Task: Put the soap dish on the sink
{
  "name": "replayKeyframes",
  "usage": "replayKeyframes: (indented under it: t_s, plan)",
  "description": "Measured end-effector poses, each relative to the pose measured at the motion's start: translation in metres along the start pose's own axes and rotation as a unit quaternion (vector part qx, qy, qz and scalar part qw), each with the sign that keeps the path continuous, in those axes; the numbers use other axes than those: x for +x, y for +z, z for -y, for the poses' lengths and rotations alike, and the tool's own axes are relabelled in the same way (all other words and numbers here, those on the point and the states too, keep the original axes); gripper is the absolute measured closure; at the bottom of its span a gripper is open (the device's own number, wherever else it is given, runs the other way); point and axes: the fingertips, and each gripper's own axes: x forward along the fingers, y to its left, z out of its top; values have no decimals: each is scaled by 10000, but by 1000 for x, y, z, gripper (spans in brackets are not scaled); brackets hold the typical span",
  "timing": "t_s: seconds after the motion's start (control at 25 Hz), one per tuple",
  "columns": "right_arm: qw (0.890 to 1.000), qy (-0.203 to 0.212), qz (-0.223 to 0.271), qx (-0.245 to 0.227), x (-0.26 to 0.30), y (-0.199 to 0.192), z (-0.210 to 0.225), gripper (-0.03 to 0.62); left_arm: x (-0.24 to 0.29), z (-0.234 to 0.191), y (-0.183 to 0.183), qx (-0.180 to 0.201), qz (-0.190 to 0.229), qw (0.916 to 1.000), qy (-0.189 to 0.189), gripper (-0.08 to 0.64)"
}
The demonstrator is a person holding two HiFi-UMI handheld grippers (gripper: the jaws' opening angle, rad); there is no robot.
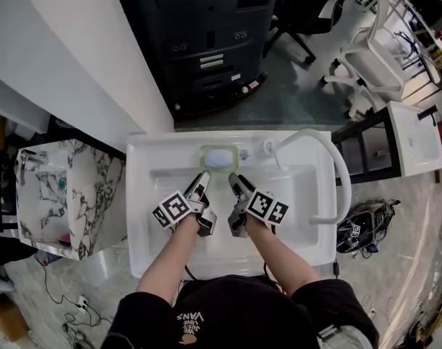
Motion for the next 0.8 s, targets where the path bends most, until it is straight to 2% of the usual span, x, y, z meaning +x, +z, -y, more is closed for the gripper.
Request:
replayKeyframes:
  t_s: [0.2, 0.28, 0.4, 0.56, 0.8]
  plan:
    - [9988, -100, -105, -465, -2, -7, -1, 451, -7, -6, -1, 965, -194, 9943, 409, 382]
    - [9981, -153, -58, -590, -3, -5, 0, 531, -11, -10, 1, 1354, -256, 9886, 607, 383]
    - [9972, -196, -35, -723, -3, -2, 1, 579, -13, -9, 3, 1745, -290, 9818, 698, 441]
    - [9963, -184, -54, -838, -2, 0, -1, 589, -11, -5, 0, 2008, -358, 9767, 672, 507]
    - [9961, -164, -42, -863, 5, 5, -3, 589, -7, -6, -1, 2000, -383, 9766, 686, 508]
